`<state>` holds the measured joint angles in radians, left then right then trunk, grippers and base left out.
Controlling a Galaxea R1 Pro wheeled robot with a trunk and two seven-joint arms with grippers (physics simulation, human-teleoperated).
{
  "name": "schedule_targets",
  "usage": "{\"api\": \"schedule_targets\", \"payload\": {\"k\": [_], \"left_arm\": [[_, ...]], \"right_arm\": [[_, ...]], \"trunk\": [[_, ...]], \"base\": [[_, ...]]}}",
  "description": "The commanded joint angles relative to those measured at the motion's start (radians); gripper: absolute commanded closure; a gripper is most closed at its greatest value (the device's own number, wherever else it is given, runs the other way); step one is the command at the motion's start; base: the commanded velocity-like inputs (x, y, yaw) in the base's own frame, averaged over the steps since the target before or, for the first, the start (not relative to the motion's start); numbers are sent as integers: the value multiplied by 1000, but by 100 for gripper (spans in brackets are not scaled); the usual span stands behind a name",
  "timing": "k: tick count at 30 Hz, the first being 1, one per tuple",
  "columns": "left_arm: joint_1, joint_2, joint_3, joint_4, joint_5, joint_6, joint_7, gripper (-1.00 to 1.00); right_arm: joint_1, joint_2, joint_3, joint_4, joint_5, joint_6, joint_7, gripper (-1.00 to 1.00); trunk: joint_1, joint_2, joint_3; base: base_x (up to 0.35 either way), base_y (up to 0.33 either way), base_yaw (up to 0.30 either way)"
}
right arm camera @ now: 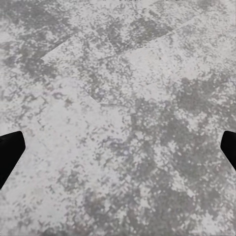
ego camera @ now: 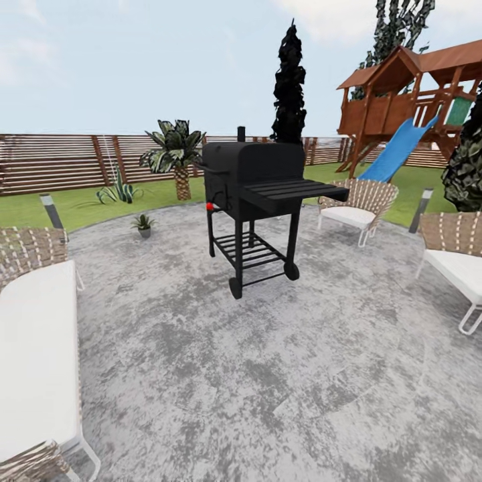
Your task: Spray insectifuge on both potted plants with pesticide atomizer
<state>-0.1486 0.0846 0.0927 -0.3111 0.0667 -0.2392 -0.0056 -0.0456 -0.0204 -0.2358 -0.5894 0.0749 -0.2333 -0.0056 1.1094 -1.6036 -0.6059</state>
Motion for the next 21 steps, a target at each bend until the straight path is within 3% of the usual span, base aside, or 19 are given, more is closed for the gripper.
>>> {"api": "schedule_targets", "payload": {"k": [1, 21], "left_arm": [[-1, 0, -1, 1, 7, -3, -1, -100], [-1, 0, -1, 2, 7, -3, -1, -100]], "right_arm": [[0, 0, -3, 0, 8, -3, -1, -100], [0, 3, -2, -4, 8, -3, -1, -100]], "trunk": [[0, 0, -2], [0, 0, -10]], "base": [[0, 0, 268], [0, 0, 277]]}}
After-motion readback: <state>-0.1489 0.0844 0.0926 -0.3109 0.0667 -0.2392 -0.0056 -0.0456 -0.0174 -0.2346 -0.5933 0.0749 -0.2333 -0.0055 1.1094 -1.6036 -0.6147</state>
